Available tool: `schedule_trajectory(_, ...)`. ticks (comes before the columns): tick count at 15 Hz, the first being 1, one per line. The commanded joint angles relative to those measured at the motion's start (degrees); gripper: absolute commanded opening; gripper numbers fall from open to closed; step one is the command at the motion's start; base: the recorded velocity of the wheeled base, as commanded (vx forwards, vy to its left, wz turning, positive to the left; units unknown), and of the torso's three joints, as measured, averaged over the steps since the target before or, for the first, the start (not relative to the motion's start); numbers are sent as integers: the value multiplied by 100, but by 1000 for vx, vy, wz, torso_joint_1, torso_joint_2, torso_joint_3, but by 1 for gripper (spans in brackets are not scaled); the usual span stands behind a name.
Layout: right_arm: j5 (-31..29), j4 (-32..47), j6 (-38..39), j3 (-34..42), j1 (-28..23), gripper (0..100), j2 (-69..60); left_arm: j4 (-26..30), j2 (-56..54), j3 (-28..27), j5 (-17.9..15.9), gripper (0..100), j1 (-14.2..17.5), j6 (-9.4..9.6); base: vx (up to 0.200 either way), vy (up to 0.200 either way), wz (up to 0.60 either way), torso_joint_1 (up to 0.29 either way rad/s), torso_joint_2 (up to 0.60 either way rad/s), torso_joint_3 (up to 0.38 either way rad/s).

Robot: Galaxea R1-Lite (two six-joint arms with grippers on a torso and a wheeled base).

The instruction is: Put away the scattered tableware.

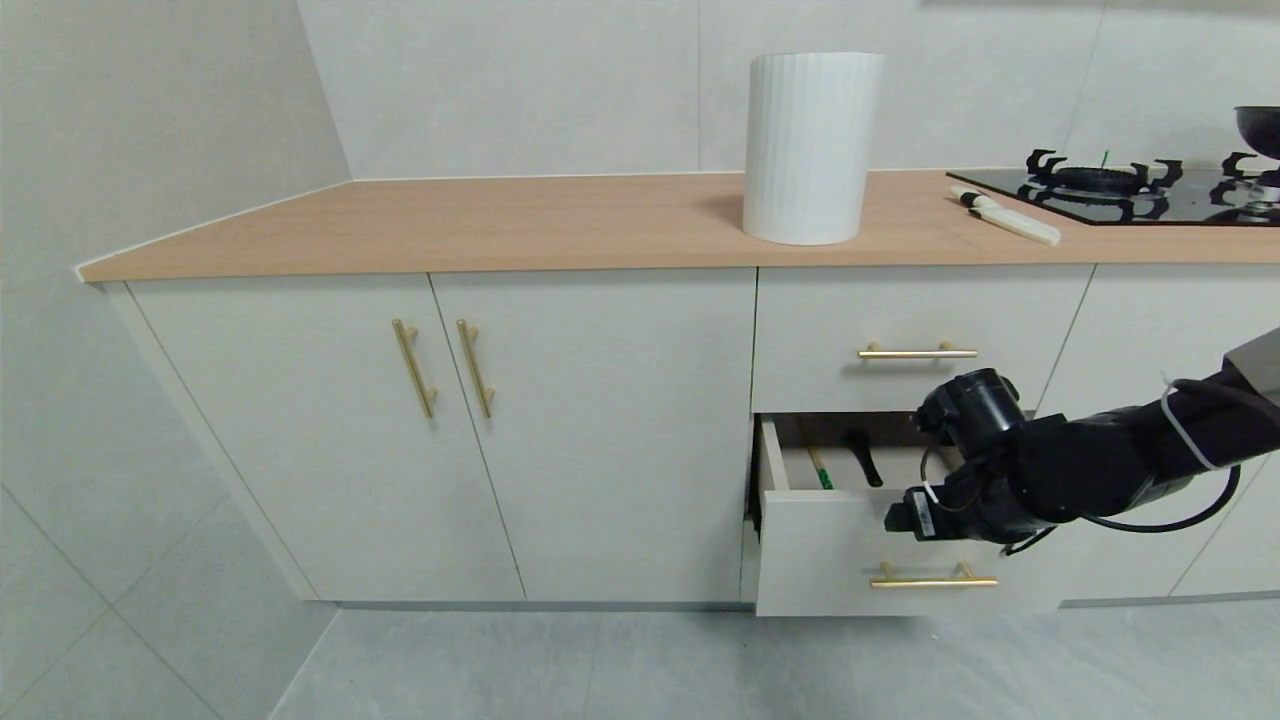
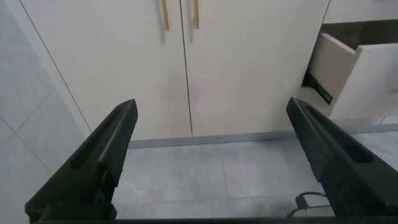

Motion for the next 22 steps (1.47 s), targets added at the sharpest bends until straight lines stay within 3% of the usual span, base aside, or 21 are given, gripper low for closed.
schedule_trajectory(1,1,-326,12,80,-128,100,160,-3,2,1,0,100,0,2,0,0,0,0,0,0)
schedule_trajectory(6,45,-1302,12,185,-409,100,485,-3,2,1,0,100,0,2,0,0,0,0,0,0)
schedule_trajectory(8,1,-2216,12,326,-444,100,749,-3,2,1,0,100,0,2,0,0,0,0,0,0)
schedule_trajectory(16,-25,-4431,-23,387,-638,100,1751,-3,2,1,0,100,0,2,0,0,0,0,0,0)
schedule_trajectory(22,-25,-5046,3,229,-778,100,2076,-3,2,1,0,100,0,2,0,0,0,0,0,0)
